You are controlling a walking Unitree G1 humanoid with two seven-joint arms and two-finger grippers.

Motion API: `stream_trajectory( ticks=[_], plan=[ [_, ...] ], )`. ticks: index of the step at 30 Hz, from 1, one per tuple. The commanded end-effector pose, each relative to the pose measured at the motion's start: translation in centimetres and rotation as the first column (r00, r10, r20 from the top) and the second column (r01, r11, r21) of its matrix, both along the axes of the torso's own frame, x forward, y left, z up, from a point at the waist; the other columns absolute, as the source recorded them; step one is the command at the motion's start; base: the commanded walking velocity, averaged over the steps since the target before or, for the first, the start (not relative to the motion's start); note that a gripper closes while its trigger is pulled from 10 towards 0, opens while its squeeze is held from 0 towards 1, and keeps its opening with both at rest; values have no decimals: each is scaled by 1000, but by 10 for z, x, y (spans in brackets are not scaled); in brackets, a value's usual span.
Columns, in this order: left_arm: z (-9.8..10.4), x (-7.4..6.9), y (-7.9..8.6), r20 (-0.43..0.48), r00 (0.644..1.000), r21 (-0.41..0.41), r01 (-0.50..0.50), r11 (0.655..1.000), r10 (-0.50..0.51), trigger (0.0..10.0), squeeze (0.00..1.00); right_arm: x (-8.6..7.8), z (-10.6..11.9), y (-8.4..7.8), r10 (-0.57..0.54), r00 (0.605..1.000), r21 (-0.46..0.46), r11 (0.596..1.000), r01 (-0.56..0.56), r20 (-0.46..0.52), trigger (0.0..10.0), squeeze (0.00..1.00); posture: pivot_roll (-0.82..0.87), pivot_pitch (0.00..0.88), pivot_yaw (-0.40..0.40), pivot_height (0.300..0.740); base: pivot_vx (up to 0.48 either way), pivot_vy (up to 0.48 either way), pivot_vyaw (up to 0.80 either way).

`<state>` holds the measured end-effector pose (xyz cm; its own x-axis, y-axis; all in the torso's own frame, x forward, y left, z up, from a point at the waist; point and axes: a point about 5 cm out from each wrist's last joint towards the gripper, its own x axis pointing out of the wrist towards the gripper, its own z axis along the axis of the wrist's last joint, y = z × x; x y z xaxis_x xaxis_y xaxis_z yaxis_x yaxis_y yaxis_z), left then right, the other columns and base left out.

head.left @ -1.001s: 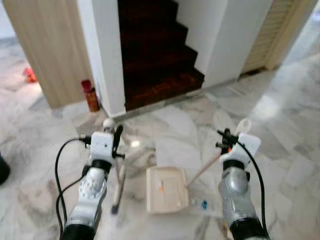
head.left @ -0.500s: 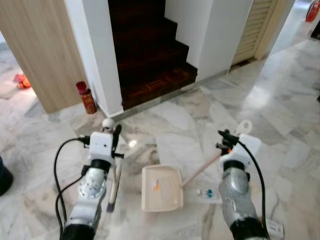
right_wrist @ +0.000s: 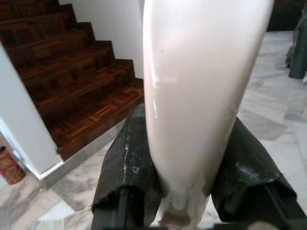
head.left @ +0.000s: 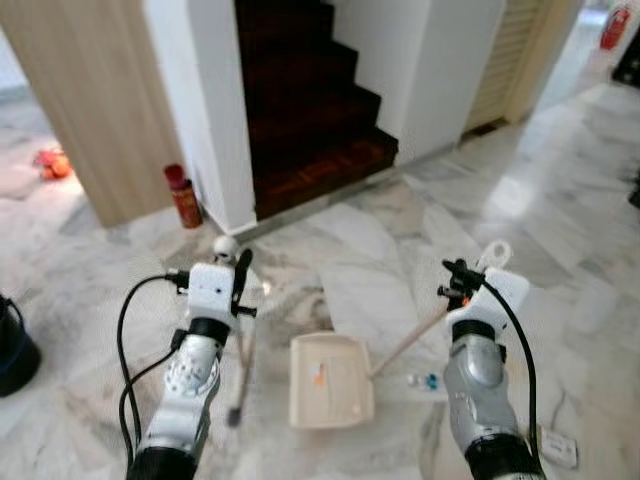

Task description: Sweep floor

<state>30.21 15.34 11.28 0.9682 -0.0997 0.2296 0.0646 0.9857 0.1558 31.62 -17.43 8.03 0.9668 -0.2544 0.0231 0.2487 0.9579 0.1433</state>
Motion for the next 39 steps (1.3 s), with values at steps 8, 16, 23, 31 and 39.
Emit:
stream_trajectory(
  ticks=[8, 16, 23, 31, 39],
  plan=[
    [12, 4, -2, 52, 998, 25, 22, 999, -23, 10000, 0, 7, 13, 1, -3, 999, 10, 1000, 3, 53, 10000, 0, 83, 0, -28, 740, 0, 296, 0],
    [12, 4, 0, 52, 999, 28, 13, 1000, -14, 10000, 0, 5, 10, 2, -4, 999, 12, 1000, 4, 42, 10000, 0, 89, 0, -30, 740, 0, 296, 0],
    [12, 3, 1, 49, 999, 27, 9, 1000, -11, 10000, 0, 4, 9, 1, -10, 999, 12, 1000, 10, 37, 10000, 0, 89, 0, -30, 740, 0, 294, 0],
    [11, 2, 1, 47, 999, 25, 1, 1000, -3, 10000, 0, 5, 10, 0, -12, 999, 13, 1000, 11, 39, 10000, 0, 92, 0, -34, 740, 0, 296, 0],
    [11, 2, 1, 46, 999, 23, -4, 1000, 3, 10000, 0, 5, 10, 0, -9, 999, 12, 1000, 9, 37, 10000, 0, 93, 0, -39, 740, 0, 297, 0]
  ],
)
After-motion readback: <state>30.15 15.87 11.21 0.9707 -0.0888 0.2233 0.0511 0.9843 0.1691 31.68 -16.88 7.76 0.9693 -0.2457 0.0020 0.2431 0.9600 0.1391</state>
